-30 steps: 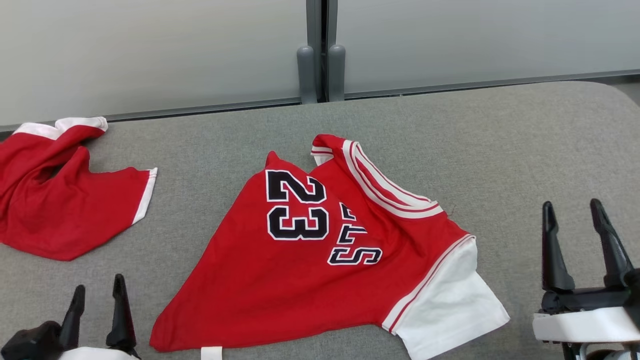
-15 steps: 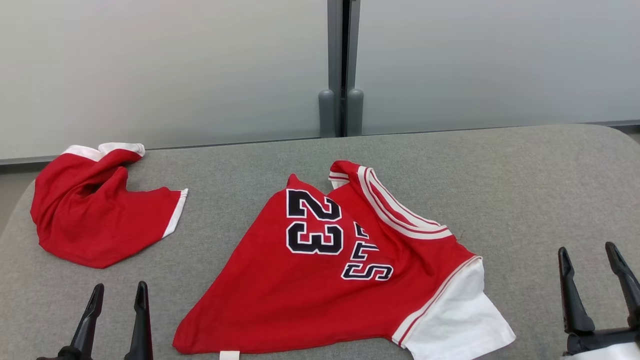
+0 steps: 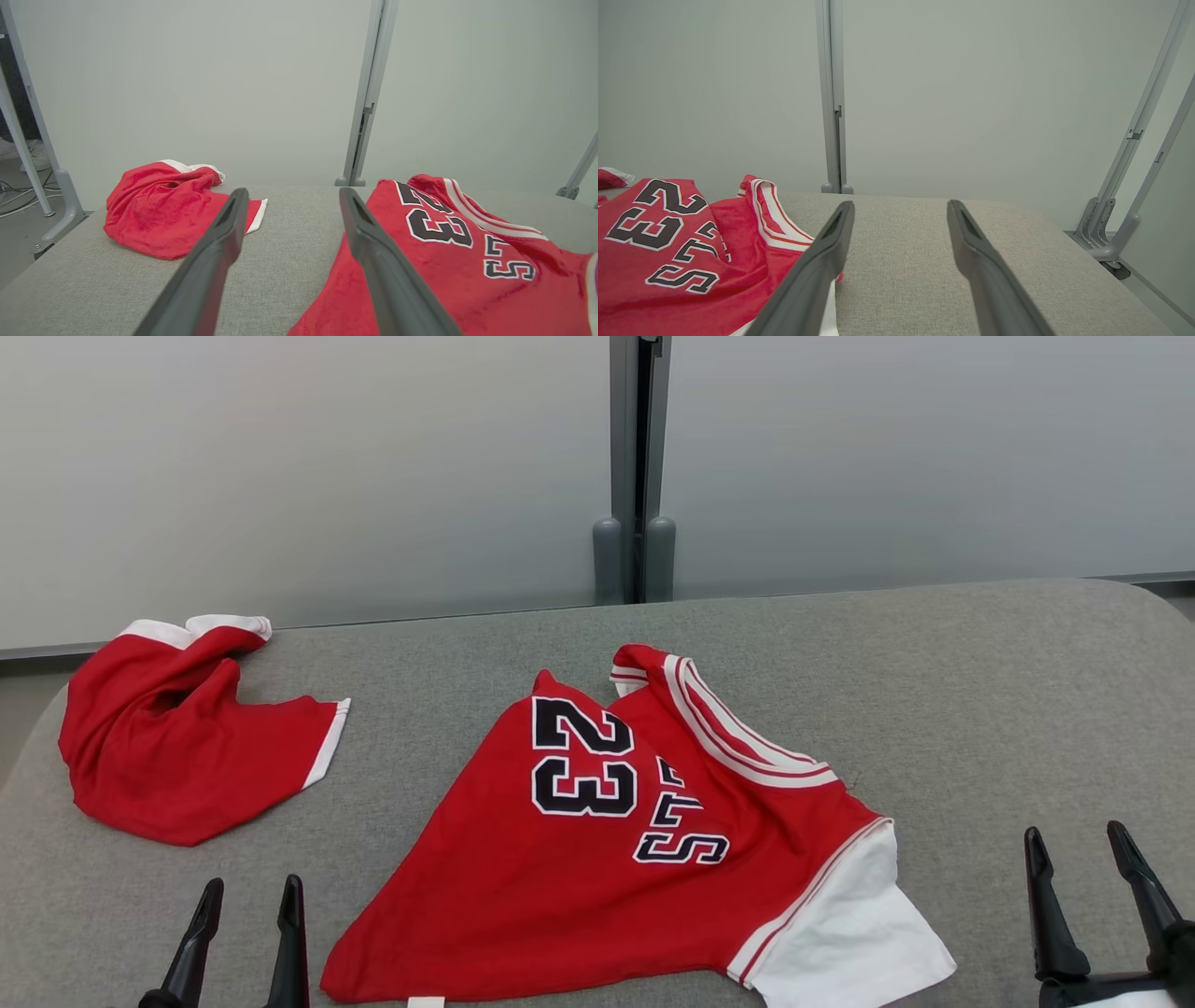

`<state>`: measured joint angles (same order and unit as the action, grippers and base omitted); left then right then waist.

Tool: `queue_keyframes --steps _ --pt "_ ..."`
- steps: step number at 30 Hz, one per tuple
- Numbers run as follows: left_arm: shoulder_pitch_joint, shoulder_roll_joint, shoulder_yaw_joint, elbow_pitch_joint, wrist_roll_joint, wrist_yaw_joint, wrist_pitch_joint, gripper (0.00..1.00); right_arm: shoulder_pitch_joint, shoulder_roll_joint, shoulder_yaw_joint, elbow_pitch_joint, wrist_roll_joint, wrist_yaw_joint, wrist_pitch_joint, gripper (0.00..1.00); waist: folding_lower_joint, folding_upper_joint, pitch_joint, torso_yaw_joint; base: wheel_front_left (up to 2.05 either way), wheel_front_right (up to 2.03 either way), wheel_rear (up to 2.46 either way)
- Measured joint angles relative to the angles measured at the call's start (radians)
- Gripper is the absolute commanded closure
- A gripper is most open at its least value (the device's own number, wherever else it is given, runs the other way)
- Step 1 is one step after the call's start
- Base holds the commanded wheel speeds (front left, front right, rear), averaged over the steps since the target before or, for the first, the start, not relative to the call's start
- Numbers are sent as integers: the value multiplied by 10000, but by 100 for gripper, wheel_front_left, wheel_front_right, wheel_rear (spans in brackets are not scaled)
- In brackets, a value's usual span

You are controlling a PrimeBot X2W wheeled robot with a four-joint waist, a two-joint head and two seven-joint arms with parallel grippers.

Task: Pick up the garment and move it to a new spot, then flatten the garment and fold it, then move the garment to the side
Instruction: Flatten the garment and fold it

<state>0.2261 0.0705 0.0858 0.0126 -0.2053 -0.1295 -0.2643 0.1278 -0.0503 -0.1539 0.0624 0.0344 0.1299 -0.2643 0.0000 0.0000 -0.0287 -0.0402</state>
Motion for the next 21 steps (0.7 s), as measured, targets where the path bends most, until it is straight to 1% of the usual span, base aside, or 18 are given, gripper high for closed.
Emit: queue_keyframes --steps 8,12,14,17,19,21 --pt "1 56 -40 35 -56 0 0 0 -150 8 151 -73 127 0 0 0 0 0 19 -118 0 0 0" --pt "4 102 -194 192 -56 -2 0 0 -245 12 788 8 366 0 0 0 0 0 41 -142 0 0 0" --pt "-12 161 -286 458 -21 -2 -2 0 -306 -221 1438 575 639 0 12 0 0 0 70 -130 0 0 0" --pt "-2 384 -807 1430 -25 -8 25 0 -418 -880 2207 1360 736 10 907 0 0 0 123 -119 0 0 0" --pt "-102 495 -1093 1914 -100 -6 462 0 -615 -1262 2460 1622 734 10 1628 0 0 0 177 -104 0 0 0" --pt "-279 548 -1290 2148 -240 -8 1012 0 -728 -1383 2483 1831 788 10 2278 0 0 0 246 -83 0 0 0"
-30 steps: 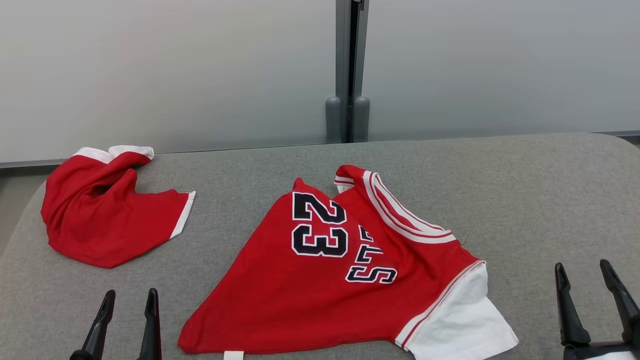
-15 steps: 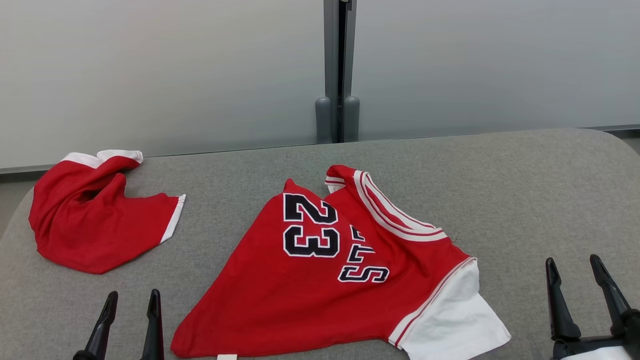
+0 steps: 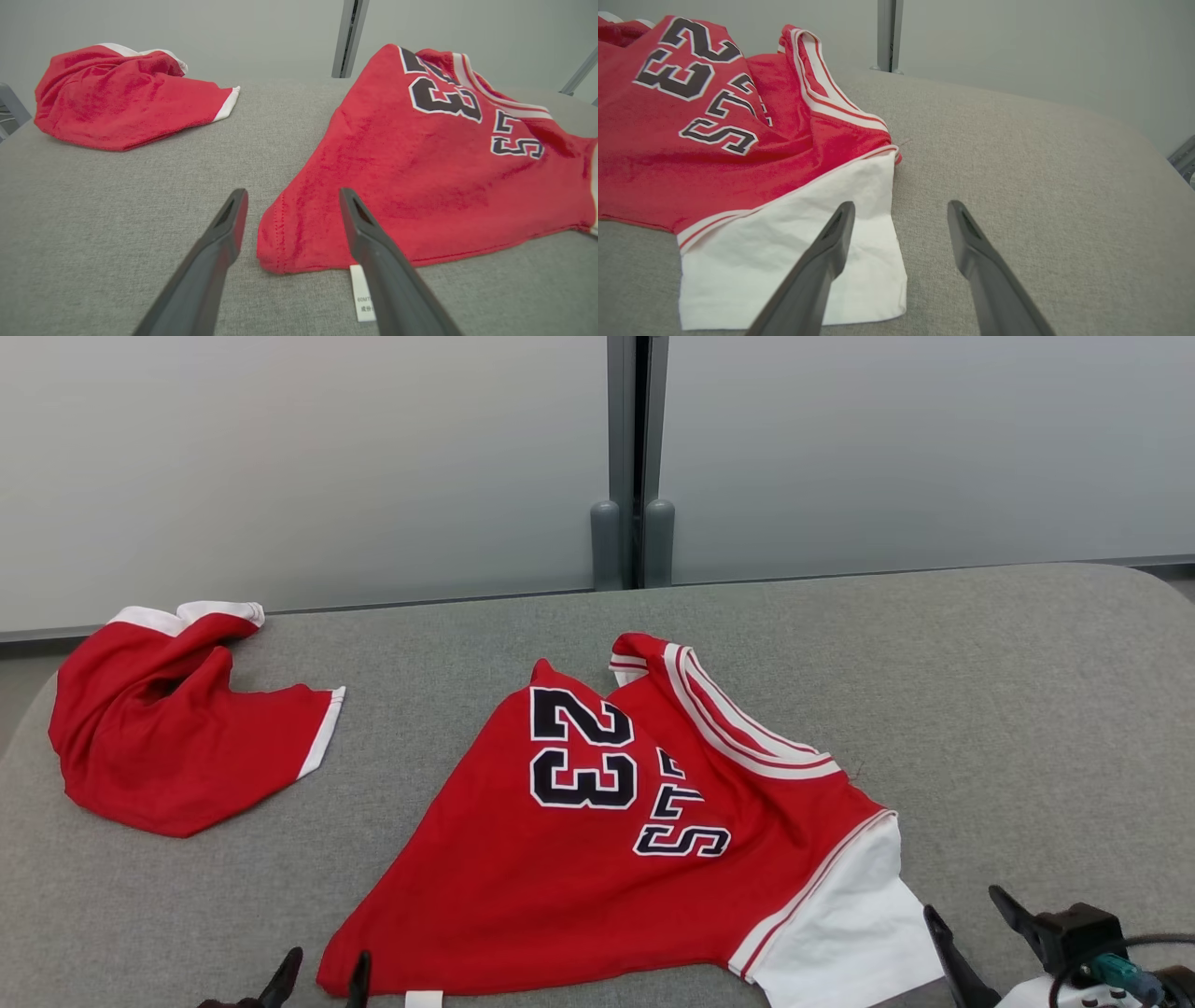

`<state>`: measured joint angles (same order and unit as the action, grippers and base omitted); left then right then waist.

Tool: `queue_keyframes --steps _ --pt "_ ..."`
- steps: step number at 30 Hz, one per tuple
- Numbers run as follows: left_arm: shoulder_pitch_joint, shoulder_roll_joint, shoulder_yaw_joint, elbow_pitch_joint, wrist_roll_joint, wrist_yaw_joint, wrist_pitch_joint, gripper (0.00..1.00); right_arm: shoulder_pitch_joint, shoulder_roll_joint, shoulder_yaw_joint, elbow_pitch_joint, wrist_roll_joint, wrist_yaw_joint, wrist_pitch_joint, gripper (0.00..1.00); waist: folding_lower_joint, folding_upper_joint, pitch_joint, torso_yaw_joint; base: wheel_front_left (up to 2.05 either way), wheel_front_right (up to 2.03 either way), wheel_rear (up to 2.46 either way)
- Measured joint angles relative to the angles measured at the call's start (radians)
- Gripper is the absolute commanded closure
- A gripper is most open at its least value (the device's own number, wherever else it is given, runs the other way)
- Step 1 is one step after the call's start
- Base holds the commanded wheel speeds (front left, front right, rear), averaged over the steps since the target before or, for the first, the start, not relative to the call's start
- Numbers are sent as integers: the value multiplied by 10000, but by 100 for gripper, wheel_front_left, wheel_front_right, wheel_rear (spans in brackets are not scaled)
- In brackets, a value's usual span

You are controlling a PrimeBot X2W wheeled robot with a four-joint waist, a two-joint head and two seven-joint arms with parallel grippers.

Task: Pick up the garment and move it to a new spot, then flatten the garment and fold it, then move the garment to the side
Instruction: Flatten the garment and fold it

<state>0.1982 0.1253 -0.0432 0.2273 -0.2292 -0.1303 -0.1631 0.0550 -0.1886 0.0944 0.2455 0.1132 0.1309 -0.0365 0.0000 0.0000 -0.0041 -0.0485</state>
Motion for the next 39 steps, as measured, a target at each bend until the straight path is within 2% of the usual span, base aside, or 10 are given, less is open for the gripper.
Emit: queue_keyframes --steps 4,7,12,27,28,29,30,35,39 --pt "-282 58 -313 23 -278 0 938 0 19 -19 -144 334 25 0 1317 0 0 0 256 68 0 0 0" --pt "-531 167 -357 29 -351 -2 1360 0 12 107 -134 336 19 0 1825 0 0 0 535 113 0 0 0" --pt "-710 261 -357 65 -531 0 1672 0 -180 324 119 322 92 0 2046 0 0 0 920 93 0 0 0" --pt "-1274 481 -462 765 -686 226 2464 0 -771 236 930 387 531 0 2474 0 0 0 1585 -69 0 0 0" --pt "-1294 506 -500 769 -702 215 2512 51 -791 205 1037 385 593 0 2537 0 0 0 1604 -74 0 0 0" --pt "-1315 522 -545 790 -732 209 2575 99 -826 171 1135 387 688 0 2583 62 0 0 1608 -80 0 0 0" --pt "-1351 522 -625 798 -836 186 2679 100 -862 121 1244 364 792 0 2591 99 0 0 1601 -83 0 0 0" --pt "-1184 355 -903 313 -2019 75 3081 100 -821 127 1536 -199 2416 0 2619 100 0 0 1425 -141 0 0 0" --pt "-805 453 -922 -1373 -3254 35 3344 100 -692 -73 1381 -2034 4523 -2 2606 100 0 0 1208 -243 0 0 0"
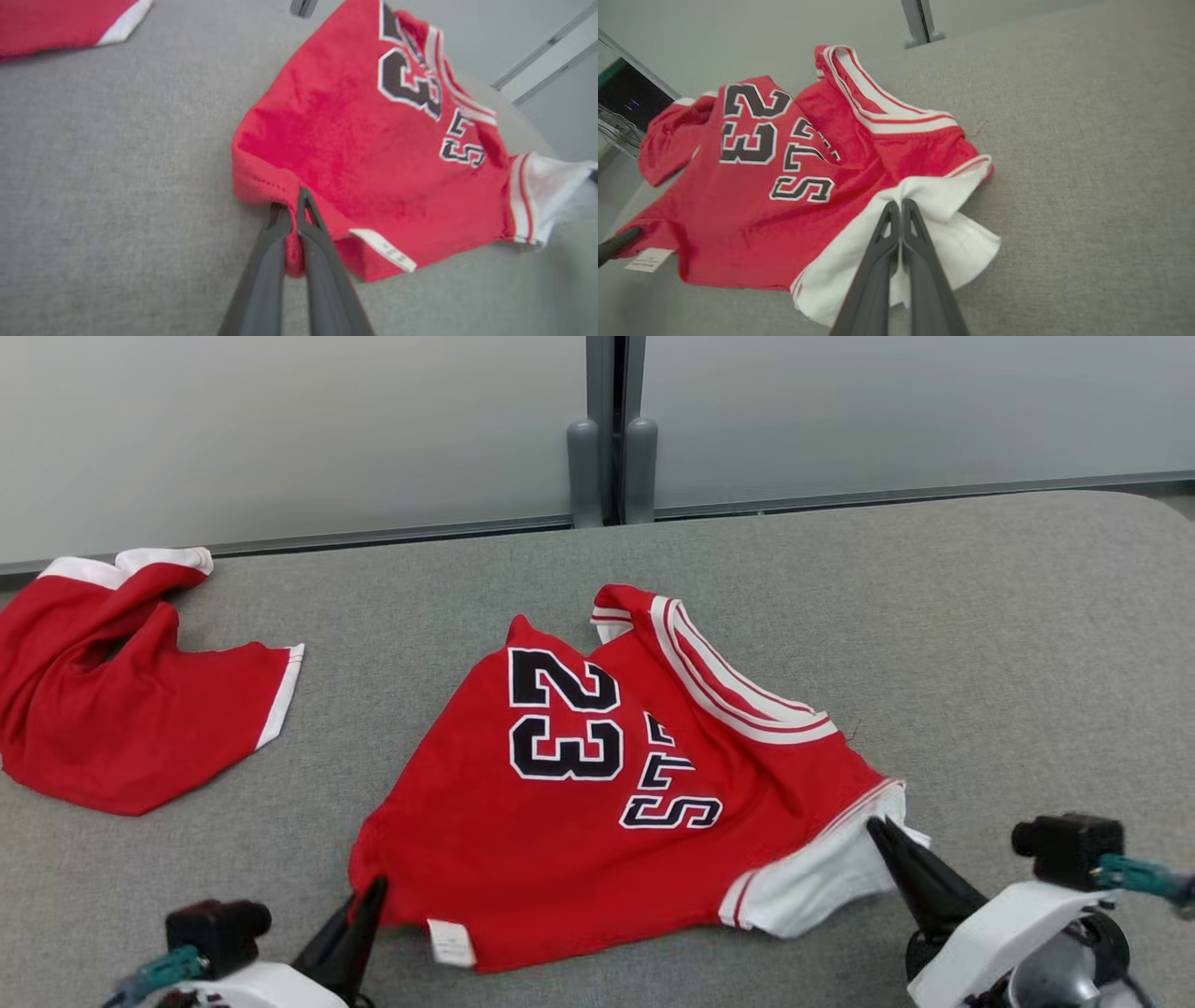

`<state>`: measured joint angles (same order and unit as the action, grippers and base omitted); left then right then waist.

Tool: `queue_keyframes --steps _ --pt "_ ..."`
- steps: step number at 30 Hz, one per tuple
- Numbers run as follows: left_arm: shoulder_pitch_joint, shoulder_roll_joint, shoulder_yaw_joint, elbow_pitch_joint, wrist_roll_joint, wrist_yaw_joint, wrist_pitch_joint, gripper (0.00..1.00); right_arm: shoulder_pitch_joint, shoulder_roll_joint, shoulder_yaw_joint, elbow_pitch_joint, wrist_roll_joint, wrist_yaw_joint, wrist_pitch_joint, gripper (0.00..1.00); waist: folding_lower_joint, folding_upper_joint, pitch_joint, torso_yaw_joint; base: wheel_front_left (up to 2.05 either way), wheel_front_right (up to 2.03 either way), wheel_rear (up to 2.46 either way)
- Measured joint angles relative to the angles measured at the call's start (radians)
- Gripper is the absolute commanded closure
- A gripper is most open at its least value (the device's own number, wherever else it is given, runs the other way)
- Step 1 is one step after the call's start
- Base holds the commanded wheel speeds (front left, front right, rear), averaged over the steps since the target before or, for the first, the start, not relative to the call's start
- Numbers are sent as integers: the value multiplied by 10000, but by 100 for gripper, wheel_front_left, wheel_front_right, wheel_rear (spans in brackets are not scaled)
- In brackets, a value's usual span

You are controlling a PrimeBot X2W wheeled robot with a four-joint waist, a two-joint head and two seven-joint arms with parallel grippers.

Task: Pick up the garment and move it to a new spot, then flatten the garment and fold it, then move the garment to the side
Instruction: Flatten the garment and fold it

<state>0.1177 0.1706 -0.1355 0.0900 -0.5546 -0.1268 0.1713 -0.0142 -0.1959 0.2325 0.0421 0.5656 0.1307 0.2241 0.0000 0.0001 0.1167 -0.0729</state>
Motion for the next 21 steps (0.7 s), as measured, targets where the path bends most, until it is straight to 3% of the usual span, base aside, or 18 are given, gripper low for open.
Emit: queue_keyframes --steps 2,5,11,16,21 --pt "0 232 105 -1189 -326 -21 0 100 80 -54 -102 -1254 1459 0 29 100 0 0 -88 -70 0 0 0" --pt "-17 493 307 -2963 -750 -27 151 100 36 -527 -631 -2865 2750 0 105 100 0 0 -180 -201 0 0 0" --pt "-1170 644 585 -5718 -1689 176 1191 100 -1096 -807 -1831 -4742 3896 -10 414 100 0 0 -66 -405 0 0 0" --pt "-3653 1156 838 -6055 -2134 489 2472 100 -3305 -786 -2435 -4870 3643 -10 1108 100 0 0 369 -498 0 0 0" --pt "-6666 1634 828 -4773 -2144 637 3363 100 -6178 -328 -2397 -3705 2564 -10 1921 100 0 0 1011 -557 0 0 0"
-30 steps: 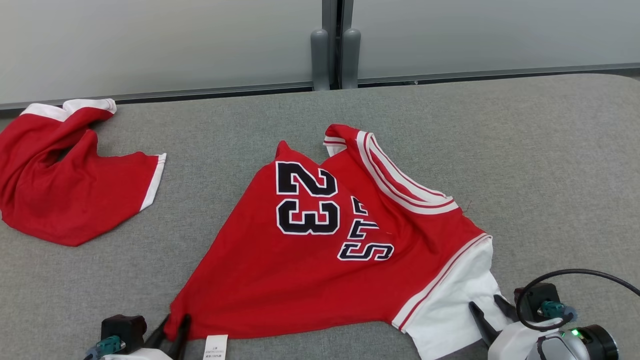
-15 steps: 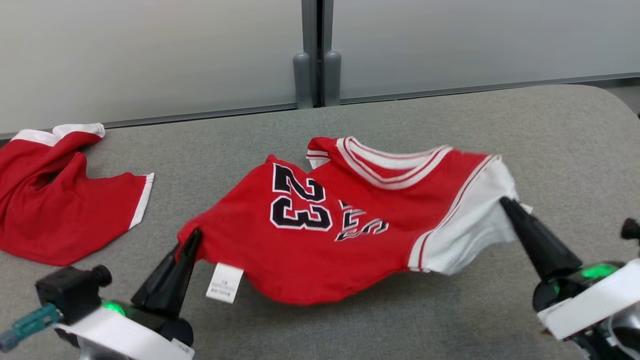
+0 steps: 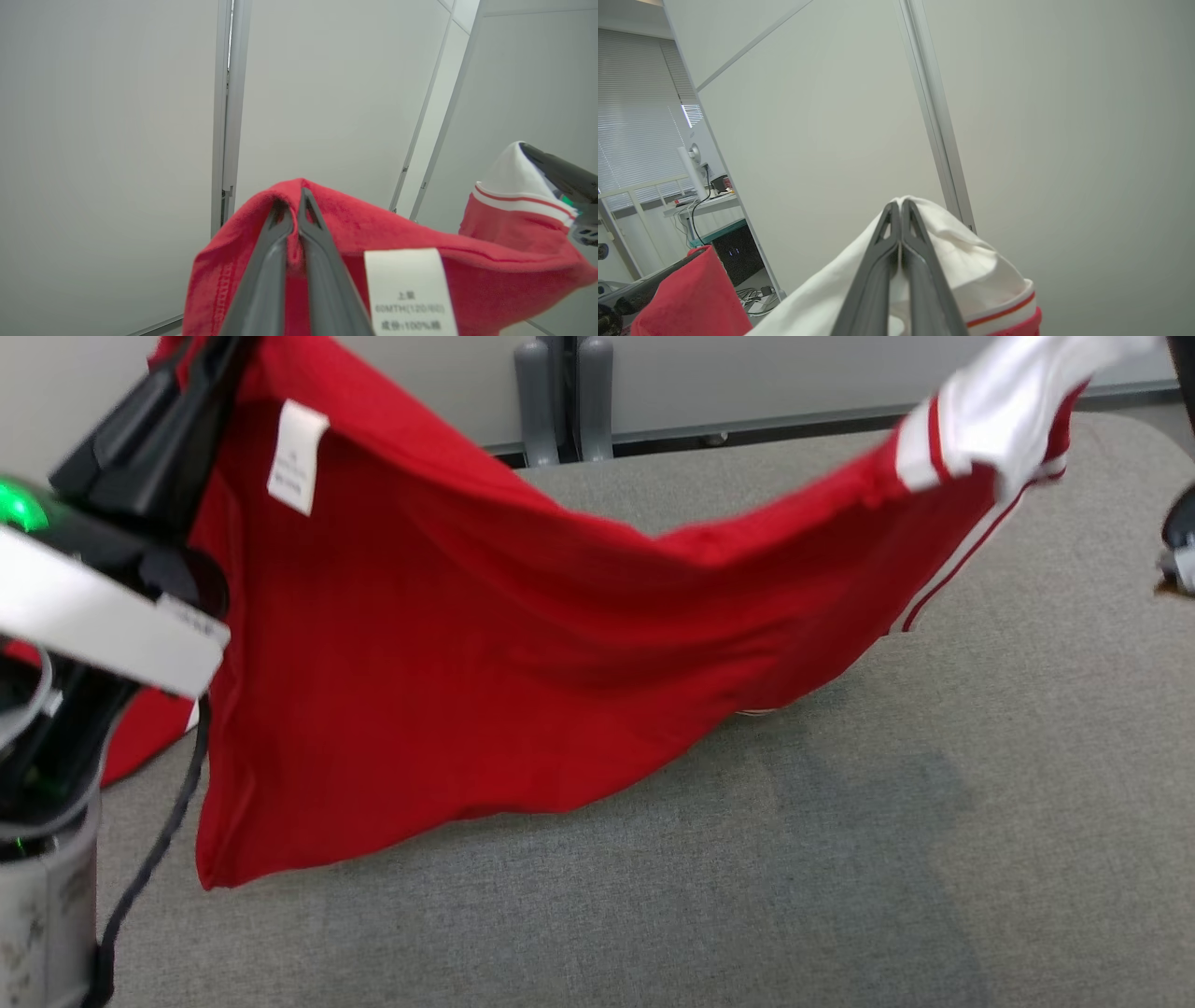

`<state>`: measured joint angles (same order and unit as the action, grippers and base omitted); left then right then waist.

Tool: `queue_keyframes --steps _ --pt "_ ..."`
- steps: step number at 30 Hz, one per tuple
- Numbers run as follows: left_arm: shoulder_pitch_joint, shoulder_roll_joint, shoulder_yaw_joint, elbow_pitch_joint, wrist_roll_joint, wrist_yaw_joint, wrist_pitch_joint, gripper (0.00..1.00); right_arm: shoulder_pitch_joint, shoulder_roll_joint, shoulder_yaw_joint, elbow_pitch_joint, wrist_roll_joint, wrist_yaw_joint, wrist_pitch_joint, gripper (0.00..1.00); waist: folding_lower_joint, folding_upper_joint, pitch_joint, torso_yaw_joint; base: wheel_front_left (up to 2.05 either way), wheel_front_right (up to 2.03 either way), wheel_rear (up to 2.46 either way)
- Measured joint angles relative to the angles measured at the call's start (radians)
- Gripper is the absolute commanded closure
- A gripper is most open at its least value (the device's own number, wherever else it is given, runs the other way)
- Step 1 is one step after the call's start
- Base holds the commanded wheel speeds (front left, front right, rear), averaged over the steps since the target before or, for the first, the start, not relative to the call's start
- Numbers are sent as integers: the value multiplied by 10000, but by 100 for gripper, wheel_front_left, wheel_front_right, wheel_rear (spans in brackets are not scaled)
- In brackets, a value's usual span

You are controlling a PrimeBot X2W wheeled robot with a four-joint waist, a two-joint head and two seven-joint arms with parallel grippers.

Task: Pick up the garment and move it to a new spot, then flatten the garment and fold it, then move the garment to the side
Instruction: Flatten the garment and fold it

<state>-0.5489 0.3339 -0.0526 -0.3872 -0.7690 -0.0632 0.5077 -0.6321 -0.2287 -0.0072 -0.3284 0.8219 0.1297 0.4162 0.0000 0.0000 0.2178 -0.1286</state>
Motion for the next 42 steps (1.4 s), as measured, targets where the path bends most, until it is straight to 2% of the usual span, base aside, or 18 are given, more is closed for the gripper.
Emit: queue_keyframes --steps 2,6,10,14,19,21,25,27,30,33,36,42 --pt "-523 -46 -58 374 -13 61 125 100 -567 221 44 372 -180 0 123 100 0 0 143 -6 0 0 0" --pt "-2521 -50 -221 2132 261 132 222 100 -2798 842 113 1950 -1114 2 222 100 0 0 749 3 0 0 0" --pt "-4242 -115 -267 4255 895 207 -435 100 -4798 1338 109 4079 -2272 0 -405 100 0 0 1360 33 0 0 0" --pt "-5706 -125 -278 6207 1720 194 -1916 100 -6384 1699 186 6272 -3133 2 -1835 100 0 0 1782 46 0 0 0" --pt "-7037 -399 -493 8151 2301 -111 -3896 100 -7872 1755 374 8472 -3557 2 -3900 100 0 0 2046 122 0 0 0" --pt "-7380 -449 -665 9051 2476 -295 -4769 100 -8426 1785 625 9348 -3553 2 -5014 100 0 0 2283 144 0 0 0" --pt "-7451 -476 -859 10002 2479 -506 -5737 100 -8513 1787 1187 10136 -3033 2 -6029 100 0 0 2654 157 0 0 0" --pt "-7340 -500 -1022 10389 2406 -587 -6199 100 -8224 1781 1592 10213 -2731 2 -6293 100 0 0 2881 176 0 0 0" --pt "-6406 -589 -1365 10876 2029 -623 -6681 100 -6802 1797 2341 10080 -2286 4 -6533 100 1 0 3007 232 0 0 0" --pt "-5174 -543 -2123 10707 1440 -663 -7089 100 -5145 1290 2997 9384 -1956 2 -6677 100 1 0 2861 258 0 0 0" --pt "-3829 -326 -2702 10239 805 -667 -7359 100 -3219 675 3060 8408 -1505 2 -6736 100 1 0 2563 277 0 0 0" --pt "-469 161 -3423 9248 380 -667 -7645 100 899 -125 2859 6613 -1264 8 -6765 100 0 0 1576 305 0 0 0"
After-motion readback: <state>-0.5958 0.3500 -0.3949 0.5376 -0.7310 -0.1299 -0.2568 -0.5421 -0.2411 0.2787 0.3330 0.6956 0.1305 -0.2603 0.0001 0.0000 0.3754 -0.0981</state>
